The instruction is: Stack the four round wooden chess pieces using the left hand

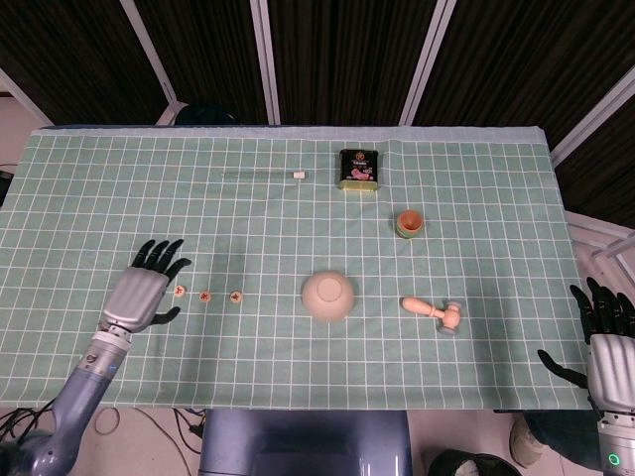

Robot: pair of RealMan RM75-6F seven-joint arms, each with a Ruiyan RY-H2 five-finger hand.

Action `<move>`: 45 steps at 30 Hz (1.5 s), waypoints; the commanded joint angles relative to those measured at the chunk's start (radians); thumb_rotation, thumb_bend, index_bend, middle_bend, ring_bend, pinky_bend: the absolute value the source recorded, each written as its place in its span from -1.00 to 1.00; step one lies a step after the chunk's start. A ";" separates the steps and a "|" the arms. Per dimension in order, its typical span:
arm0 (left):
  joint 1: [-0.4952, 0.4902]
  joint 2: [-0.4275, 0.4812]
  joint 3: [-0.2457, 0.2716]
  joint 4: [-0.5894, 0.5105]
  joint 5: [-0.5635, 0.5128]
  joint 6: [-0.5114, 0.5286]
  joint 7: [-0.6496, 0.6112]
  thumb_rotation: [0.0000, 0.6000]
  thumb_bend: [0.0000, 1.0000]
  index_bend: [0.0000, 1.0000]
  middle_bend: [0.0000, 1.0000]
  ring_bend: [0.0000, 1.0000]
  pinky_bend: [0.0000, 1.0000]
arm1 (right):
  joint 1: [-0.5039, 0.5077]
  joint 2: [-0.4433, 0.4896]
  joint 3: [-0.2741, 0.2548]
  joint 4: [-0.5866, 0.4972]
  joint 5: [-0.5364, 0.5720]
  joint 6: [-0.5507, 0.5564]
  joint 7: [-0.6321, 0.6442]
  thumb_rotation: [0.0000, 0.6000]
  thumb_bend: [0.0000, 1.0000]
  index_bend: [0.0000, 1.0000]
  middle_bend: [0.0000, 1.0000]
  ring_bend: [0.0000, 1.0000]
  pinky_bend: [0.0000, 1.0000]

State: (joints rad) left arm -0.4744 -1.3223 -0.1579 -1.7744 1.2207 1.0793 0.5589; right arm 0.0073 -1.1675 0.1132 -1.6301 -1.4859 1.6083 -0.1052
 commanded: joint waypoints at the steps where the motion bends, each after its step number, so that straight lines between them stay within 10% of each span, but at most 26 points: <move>1: -0.057 -0.094 0.008 0.021 -0.071 -0.026 0.102 1.00 -0.63 -0.48 -1.00 -1.00 -1.00 | 0.000 0.002 0.001 0.000 0.002 0.000 0.003 1.00 -0.53 -0.76 -0.97 -1.00 -1.00; 12: -0.130 -0.282 0.006 0.139 -0.202 -0.003 0.230 1.00 -0.61 -0.35 -1.00 -1.00 -1.00 | -0.002 0.007 0.006 -0.001 0.014 -0.004 0.014 1.00 -0.54 -0.76 -0.97 -1.00 -1.00; 45: -0.236 -0.427 0.015 0.340 -0.301 -0.005 0.269 1.00 -0.48 -0.08 -1.00 -1.00 -1.00 | -0.002 0.009 0.011 -0.003 0.031 -0.012 0.023 1.00 -0.53 -0.76 -0.97 -1.00 -1.00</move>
State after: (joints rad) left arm -0.7093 -1.7482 -0.1439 -1.4352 0.9207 1.0742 0.8266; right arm 0.0053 -1.1583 0.1247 -1.6328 -1.4550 1.5965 -0.0825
